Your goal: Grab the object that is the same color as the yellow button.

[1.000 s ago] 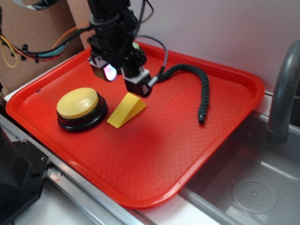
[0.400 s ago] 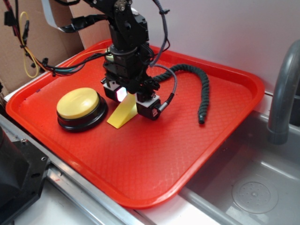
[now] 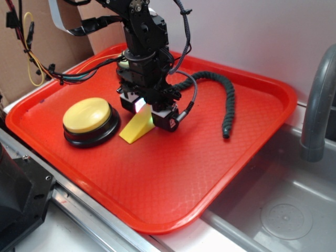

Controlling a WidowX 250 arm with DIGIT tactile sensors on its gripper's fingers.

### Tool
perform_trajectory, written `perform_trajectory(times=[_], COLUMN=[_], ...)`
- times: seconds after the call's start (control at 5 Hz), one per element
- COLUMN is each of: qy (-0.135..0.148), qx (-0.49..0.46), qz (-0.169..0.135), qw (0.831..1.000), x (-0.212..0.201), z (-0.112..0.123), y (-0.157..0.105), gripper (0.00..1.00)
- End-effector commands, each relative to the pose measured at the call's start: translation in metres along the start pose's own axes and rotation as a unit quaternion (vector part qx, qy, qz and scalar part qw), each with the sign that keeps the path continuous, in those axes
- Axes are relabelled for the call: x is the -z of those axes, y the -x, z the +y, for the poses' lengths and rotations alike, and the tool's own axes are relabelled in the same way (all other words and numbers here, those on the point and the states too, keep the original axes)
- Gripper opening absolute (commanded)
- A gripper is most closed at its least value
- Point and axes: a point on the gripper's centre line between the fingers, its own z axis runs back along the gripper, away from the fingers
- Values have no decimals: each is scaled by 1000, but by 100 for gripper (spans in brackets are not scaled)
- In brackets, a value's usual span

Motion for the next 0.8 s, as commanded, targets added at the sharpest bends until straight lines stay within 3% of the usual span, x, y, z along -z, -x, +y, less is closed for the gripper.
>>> perform_trajectory(times=[0.0,0.4,0.6], qy=[30,54,52], qx=[-17,-24,-14], qz=[-23,-93,-101], qw=[999,994,993], x=[-65,-153,-159], z=[1,12,17], y=[-13,-11,-8], gripper=[0,0,0])
